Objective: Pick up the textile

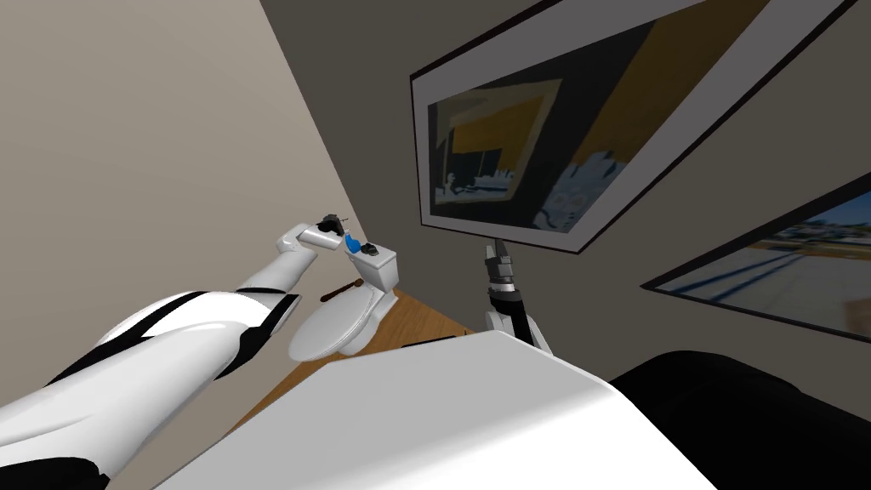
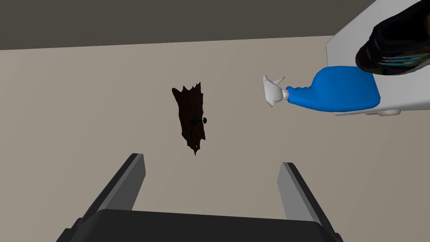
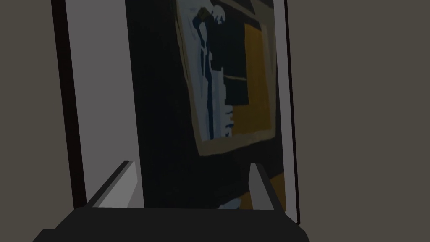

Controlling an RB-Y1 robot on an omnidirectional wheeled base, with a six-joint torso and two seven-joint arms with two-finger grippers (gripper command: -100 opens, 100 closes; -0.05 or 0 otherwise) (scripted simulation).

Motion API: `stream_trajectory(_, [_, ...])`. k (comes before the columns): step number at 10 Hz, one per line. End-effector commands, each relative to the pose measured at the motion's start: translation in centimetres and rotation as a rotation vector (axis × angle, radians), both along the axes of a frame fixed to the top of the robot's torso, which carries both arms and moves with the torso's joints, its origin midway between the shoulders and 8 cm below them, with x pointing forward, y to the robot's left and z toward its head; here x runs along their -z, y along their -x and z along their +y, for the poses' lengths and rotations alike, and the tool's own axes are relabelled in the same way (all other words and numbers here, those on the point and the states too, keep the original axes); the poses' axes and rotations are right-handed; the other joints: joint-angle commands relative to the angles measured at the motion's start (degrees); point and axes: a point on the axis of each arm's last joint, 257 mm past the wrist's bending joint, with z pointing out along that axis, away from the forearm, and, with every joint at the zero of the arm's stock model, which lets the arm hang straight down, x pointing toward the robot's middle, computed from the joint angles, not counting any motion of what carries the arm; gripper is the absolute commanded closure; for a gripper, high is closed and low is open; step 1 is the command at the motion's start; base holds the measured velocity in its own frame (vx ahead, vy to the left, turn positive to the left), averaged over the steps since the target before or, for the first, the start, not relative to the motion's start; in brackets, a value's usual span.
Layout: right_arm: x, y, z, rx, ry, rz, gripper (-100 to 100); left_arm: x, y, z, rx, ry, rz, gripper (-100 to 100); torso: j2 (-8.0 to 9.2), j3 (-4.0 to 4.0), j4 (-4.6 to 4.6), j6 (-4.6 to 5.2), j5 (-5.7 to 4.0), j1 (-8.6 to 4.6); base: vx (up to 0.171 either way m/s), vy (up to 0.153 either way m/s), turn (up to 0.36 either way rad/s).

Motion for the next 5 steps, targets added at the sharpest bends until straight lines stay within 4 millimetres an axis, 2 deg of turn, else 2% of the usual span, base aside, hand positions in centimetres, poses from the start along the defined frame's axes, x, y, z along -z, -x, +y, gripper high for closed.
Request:
stream_trajectory(1, [0.00,0.00,0.00,0.000,0.000,0.000,0,-0.09,-0.04,0.93,-0.029,0.030,0.012,-100,0.00,0.00,0.00,0.00,0.00,0.00,0.007,0.000,-0.003])
stream_trajectory(2, [0.00,0.00,0.00,0.000,0.000,0.000,0,-0.59,-0.25,0.97,-0.040,0.051,0.013,-100,-0.02,0.00,0.00,0.02,-0.01,0.01,0.012,0.003,-0.025])
stream_trajectory(5, [0.00,0.00,0.00,0.000,0.000,0.000,0,0.31,-0.25,1.86,-0.078,0.100,0.046,-100,0.00,0.00,0.00,0.01,0.00,0.01,0.012,0.002,-0.005])
